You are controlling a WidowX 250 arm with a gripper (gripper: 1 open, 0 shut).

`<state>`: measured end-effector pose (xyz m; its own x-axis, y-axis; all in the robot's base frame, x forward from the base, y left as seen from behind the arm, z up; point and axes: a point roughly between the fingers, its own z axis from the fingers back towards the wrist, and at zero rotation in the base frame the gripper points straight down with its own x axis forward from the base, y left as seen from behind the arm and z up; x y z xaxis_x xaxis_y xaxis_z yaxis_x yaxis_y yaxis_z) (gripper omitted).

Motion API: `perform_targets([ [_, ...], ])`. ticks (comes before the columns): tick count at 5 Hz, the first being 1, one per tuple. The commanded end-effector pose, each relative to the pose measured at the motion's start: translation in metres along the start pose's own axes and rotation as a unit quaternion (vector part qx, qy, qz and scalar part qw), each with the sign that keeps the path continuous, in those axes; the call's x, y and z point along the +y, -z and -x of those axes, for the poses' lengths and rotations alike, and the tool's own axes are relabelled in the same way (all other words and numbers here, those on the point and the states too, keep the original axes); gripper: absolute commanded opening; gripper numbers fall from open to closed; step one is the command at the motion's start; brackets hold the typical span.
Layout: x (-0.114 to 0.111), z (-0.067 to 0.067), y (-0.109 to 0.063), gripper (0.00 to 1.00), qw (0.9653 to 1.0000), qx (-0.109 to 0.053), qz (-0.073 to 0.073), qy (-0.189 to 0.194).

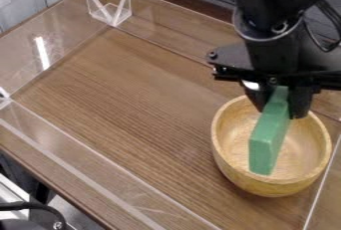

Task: Put the green block in the brown bowl

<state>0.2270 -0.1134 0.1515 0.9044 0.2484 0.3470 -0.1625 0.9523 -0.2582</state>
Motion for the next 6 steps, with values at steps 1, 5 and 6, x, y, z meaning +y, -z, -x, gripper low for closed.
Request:
perform_targets([
  [1,-0.002,-0.009,-0.003,0.0,0.9998,-0.015,0.009,-0.005],
  [5,0.002,-0.014,0.008,0.0,0.9997,-0.019,0.01,-0.012],
  [6,0.003,-0.015,0.012,0.0,0.9996,-0.02,0.011,-0.014],
])
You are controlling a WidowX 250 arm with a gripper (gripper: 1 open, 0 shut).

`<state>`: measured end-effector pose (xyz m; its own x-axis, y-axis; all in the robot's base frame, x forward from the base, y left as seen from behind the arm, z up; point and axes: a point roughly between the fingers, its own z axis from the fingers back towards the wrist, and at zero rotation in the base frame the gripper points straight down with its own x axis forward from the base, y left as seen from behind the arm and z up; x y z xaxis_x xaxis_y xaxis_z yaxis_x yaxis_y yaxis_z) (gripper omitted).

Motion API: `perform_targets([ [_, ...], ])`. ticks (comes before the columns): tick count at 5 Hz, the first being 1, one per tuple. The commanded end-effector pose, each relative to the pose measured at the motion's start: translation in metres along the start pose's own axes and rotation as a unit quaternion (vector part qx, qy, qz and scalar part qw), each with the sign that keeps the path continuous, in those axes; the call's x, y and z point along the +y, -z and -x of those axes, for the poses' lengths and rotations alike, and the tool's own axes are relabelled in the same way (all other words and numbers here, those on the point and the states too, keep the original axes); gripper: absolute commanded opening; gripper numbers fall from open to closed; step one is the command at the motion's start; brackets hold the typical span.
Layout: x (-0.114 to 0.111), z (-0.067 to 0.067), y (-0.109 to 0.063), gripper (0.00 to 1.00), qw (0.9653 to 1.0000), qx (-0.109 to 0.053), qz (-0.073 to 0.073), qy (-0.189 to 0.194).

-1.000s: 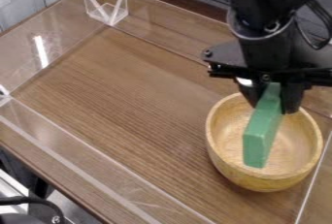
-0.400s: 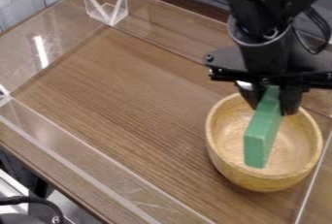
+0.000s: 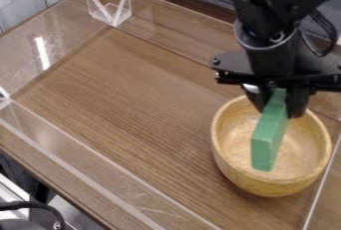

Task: Put the green block in the brown bowl

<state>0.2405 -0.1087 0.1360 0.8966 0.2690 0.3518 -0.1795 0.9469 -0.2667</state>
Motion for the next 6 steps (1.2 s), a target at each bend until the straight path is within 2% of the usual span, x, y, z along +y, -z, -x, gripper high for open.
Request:
perform_targets([
  [1,-0.003,-0.008,-0.002,0.0,0.9998,-0.014,0.011,-0.006],
  [6,0.001,-0.011,0.016,0.0,0.9995,-0.016,0.017,-0.023],
])
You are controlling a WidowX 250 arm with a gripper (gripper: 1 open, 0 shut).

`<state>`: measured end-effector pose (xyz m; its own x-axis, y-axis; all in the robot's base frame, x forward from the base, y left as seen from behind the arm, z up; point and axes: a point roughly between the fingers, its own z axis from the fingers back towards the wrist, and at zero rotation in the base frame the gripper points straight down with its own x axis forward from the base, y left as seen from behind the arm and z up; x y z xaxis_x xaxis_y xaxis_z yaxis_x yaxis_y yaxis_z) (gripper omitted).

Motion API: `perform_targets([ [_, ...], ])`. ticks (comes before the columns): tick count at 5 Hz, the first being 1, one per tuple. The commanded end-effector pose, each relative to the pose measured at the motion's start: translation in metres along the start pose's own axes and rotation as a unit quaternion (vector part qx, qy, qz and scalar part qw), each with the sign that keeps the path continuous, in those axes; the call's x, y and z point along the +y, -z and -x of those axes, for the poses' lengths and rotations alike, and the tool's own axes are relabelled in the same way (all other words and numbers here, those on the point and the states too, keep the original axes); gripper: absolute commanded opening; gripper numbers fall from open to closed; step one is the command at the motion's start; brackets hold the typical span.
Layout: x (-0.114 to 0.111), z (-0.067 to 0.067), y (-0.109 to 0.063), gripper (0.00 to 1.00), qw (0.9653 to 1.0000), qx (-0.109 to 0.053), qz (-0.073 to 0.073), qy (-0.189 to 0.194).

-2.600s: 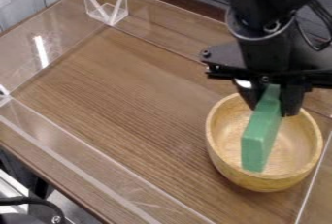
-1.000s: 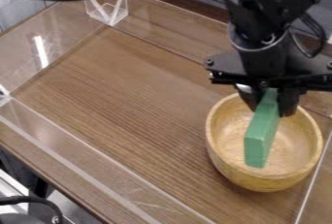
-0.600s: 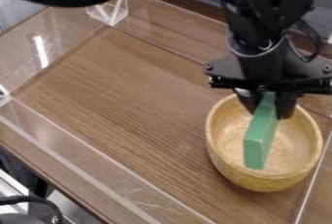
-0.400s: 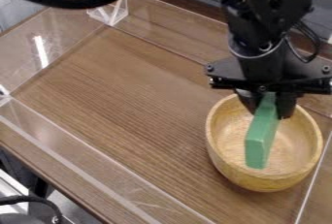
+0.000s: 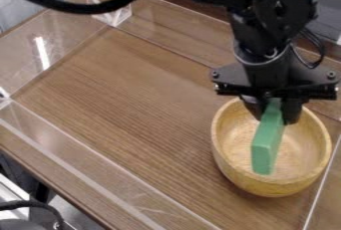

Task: Put the green block in the brown bowl

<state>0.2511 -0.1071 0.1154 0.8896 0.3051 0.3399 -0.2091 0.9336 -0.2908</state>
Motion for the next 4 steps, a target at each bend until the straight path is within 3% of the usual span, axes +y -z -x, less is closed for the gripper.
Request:
perform_targets([
  [1,-0.0049,-0.008,-0.0041,0.0,0.9998,-0.016,0.012,-0.007],
  [4,-0.0015,-0.0083,0.0053,0.0,0.9997,-0.014,0.011,-0.02],
])
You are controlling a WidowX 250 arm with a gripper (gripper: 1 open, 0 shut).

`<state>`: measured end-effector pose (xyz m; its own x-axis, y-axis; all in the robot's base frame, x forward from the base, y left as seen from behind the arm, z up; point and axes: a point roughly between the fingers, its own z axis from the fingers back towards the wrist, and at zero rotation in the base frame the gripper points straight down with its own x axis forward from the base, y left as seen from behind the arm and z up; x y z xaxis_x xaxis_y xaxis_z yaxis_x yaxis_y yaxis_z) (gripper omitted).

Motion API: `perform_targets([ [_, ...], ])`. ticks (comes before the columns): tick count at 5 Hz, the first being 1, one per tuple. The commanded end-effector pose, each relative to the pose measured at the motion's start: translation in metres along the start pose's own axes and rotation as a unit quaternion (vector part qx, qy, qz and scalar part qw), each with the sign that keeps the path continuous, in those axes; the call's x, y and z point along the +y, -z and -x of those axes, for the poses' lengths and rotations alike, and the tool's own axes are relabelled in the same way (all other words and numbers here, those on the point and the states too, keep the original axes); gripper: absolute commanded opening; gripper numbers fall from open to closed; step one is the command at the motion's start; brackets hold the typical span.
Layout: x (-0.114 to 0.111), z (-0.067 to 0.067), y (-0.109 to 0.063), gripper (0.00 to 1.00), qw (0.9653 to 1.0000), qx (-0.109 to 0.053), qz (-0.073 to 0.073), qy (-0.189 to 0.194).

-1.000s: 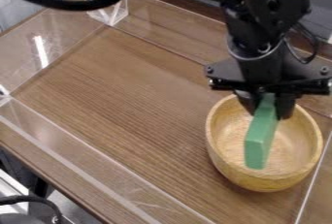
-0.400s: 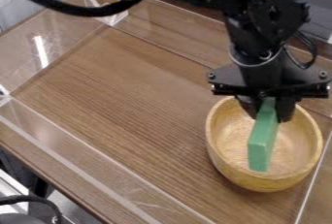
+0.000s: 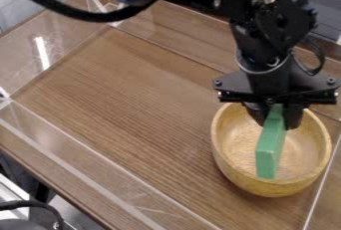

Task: Put the green block in the brown bowl

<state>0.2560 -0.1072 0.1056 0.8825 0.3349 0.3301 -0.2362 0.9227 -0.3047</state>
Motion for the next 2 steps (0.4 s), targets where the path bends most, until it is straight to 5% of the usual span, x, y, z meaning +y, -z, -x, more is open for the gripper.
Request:
perform_targets([
  [1,-0.0014,-0.0076,-0.0015,0.0,0.9999,-0.012,0.008,-0.007],
  [2,0.0007,-0.0081,0.0023,0.0,0.9999,-0.01,0.008,-0.011],
])
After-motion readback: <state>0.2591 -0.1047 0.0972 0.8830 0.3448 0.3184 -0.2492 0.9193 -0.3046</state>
